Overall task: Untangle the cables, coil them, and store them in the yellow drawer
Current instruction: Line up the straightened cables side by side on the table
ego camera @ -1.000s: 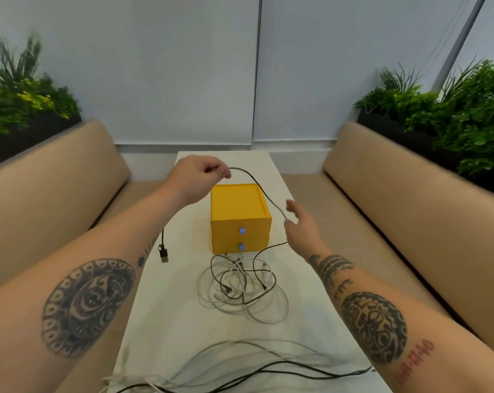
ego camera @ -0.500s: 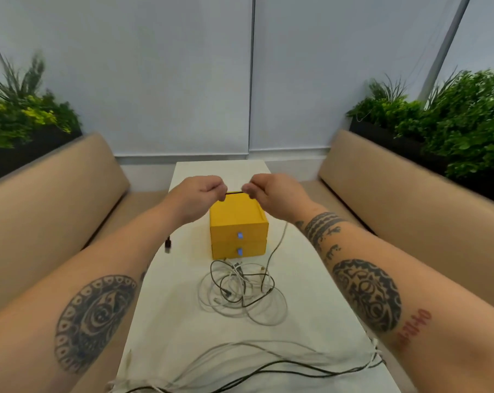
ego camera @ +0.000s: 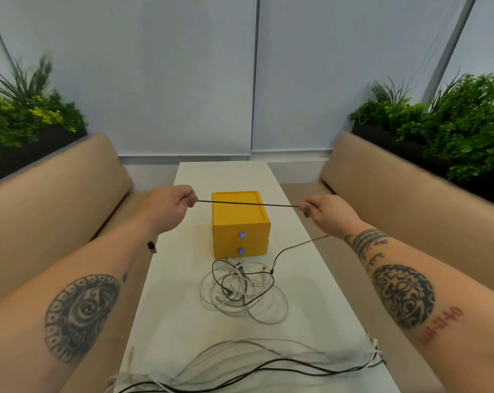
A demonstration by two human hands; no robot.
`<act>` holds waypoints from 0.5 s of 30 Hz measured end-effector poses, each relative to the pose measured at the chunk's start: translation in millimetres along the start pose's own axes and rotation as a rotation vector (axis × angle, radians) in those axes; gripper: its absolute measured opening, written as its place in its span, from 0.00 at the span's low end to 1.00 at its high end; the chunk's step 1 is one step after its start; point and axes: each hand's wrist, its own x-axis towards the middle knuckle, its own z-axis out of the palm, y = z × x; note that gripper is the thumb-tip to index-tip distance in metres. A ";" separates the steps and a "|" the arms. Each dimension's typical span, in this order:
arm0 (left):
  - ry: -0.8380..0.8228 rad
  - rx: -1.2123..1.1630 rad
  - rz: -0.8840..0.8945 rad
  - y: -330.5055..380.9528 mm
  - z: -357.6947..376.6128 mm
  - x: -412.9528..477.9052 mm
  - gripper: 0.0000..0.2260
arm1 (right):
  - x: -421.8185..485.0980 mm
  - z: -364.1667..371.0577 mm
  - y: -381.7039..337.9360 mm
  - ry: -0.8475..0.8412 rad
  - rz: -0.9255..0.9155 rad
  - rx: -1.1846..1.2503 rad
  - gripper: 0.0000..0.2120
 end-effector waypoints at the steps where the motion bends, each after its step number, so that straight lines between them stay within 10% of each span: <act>1: 0.003 0.000 -0.016 -5.5 0.9 -2.9 0.10 | -6.3 2.3 10.3 -0.006 0.027 0.002 0.18; 15: -0.046 0.002 -0.102 -54.6 15.4 -9.8 0.15 | -71.8 38.4 114.3 -0.169 0.314 -0.009 0.17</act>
